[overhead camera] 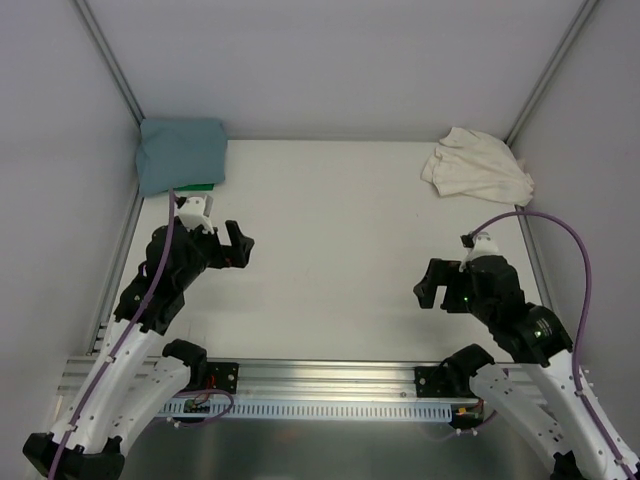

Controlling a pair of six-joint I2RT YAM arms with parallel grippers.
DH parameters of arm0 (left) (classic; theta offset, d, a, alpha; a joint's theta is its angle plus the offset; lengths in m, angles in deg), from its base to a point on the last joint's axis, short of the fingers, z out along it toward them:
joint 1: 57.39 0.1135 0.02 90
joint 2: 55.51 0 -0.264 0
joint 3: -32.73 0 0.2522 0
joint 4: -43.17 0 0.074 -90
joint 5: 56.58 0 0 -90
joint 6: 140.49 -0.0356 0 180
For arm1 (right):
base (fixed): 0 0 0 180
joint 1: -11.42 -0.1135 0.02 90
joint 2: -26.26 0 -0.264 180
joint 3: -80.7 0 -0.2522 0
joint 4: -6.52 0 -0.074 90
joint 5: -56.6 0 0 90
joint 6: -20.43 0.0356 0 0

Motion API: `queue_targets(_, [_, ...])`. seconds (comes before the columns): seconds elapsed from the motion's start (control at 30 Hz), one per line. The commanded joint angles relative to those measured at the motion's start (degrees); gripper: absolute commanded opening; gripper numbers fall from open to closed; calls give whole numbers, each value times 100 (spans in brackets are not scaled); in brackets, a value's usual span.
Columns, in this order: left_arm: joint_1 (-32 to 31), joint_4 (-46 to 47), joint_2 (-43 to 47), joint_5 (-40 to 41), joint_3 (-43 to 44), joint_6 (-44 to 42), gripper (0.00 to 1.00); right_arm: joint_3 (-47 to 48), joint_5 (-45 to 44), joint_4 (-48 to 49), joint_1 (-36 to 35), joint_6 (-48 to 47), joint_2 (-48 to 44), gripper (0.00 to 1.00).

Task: Fold and stack the t-shirts
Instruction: Put the neatly folded tshirt into the corner of the board with the left arm

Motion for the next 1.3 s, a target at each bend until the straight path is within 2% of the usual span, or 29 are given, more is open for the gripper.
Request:
queue_targets(0.0, [-29,-22,143,360,-109,-181,99,15,-356,-16,-25,26,43,99])
queue_targets(0.33, [-29,109,144,264,-188,-330,99,164,-356,-148,-25,-36,570,99])
queue_targets(0.6, [-29,162,241,247,-197,-339,99,129,-365,-52,-17,-71,369,99])
queue_targets(0.9, [-20,136,-23,229,-55,-585,99,858,-1041,-8,-17,-747,1115,99])
queue_targets(1.27, [-29,66,56,220,-74,-585,99,454,-1033,291,10,-677,878,100])
